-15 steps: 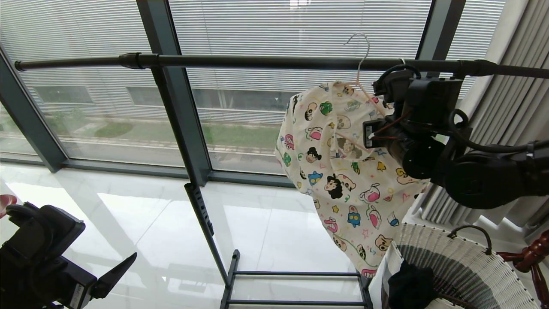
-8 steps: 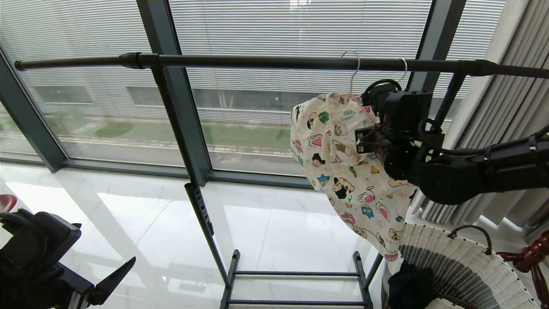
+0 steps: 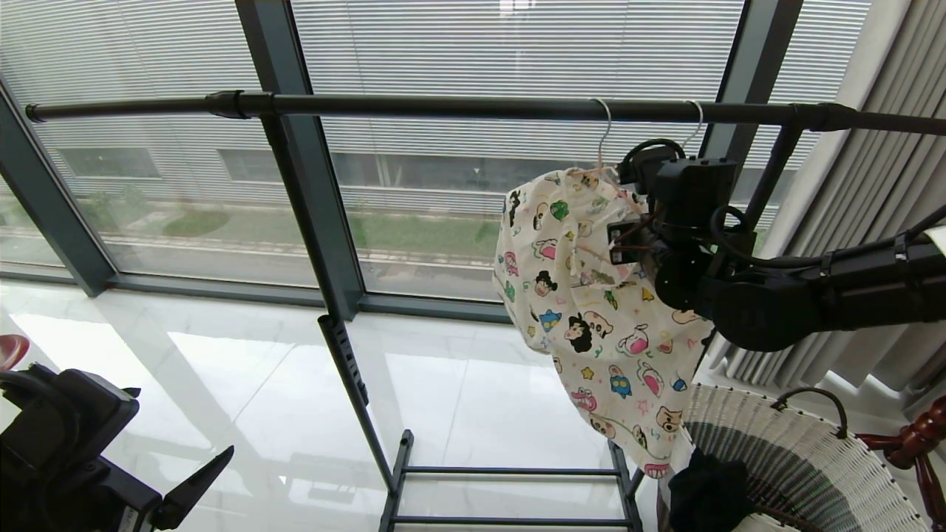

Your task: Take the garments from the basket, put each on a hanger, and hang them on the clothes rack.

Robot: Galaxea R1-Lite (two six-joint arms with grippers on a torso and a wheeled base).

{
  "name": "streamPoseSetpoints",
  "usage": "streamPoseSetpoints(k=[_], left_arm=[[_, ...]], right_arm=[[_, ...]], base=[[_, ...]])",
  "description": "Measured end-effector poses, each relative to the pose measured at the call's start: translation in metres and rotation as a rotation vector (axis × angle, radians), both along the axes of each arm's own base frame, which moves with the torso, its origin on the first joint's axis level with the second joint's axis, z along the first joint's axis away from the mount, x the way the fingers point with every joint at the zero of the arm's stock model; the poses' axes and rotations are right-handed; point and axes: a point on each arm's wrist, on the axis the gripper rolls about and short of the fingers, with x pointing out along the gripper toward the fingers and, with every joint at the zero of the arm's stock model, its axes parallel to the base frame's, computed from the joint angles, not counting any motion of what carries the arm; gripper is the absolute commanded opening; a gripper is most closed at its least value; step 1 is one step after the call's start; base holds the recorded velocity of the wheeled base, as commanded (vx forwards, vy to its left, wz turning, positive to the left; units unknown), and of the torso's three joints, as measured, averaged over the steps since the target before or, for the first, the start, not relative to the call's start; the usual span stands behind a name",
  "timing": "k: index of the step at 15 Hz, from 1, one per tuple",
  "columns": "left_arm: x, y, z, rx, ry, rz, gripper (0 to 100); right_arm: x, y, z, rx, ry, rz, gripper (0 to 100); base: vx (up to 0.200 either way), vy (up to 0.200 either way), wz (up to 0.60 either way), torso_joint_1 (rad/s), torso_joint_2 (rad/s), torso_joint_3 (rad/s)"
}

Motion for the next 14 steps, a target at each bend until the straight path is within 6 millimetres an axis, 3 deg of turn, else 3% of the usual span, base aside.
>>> streamPoseSetpoints(k=[5, 9, 14], left_arm=[[0.0, 0.0, 0.0, 0.001, -0.002, 0.005, 100], [0.001, 0.001, 0.004, 0.001, -0.017, 0.01, 100], [0.001, 0.001, 0.01, 0.0, -0.045, 0.014, 100]], right_arm=[[-0.03, -0.005, 0.025, -0.031, 0.04, 0.035, 100], [-0.063, -0.024, 0.056, -0.025, 0.036, 0.052, 100], [-0.092, -0.065, 0.057, -0.062, 0.083, 0.014, 100]], base=[[0.0, 0.0, 0.0, 0.0, 0.0, 0.0], [0.0, 0.0, 0.0, 0.0, 0.0, 0.0], [-0.2, 0.0, 0.0, 0.007, 0.0, 0.001]])
